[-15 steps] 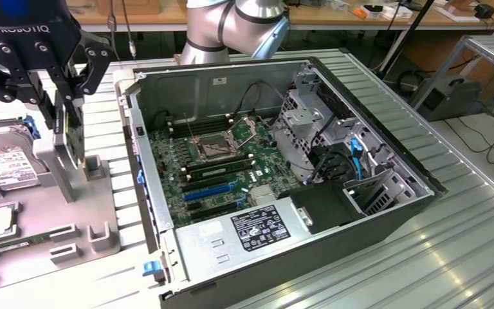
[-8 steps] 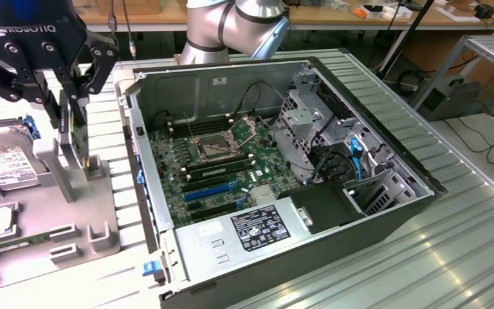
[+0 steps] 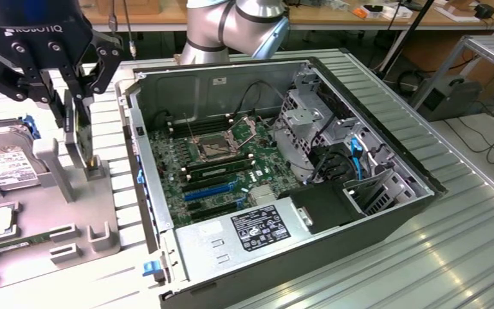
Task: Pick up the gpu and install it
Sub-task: 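Pick up the gpu and move the gpu toward the slot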
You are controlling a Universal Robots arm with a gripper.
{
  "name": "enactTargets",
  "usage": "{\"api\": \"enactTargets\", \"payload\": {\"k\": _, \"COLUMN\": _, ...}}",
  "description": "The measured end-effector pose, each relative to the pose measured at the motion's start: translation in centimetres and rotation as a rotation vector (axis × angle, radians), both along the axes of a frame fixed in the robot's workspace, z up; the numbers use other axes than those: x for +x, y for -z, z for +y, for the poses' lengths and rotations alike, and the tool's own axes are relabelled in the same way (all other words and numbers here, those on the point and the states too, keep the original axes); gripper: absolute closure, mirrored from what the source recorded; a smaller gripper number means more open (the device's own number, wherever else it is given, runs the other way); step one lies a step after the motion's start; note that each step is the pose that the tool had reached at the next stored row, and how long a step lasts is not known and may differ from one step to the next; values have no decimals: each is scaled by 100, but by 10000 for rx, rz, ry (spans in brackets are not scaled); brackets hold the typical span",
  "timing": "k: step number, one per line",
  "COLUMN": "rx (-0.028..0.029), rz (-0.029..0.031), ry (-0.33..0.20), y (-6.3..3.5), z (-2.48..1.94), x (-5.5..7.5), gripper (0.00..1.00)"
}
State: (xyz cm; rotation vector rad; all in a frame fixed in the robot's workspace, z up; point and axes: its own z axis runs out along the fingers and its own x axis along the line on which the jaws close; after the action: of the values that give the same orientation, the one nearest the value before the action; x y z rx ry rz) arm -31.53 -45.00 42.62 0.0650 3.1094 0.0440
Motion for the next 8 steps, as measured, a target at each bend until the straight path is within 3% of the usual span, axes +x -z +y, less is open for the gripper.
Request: {"api": "enactTargets", "payload": {"k": 8, "rx": 0, "rz": 0, "ry": 0, "y": 0, "z": 0, "x": 74, "gripper": 73}}
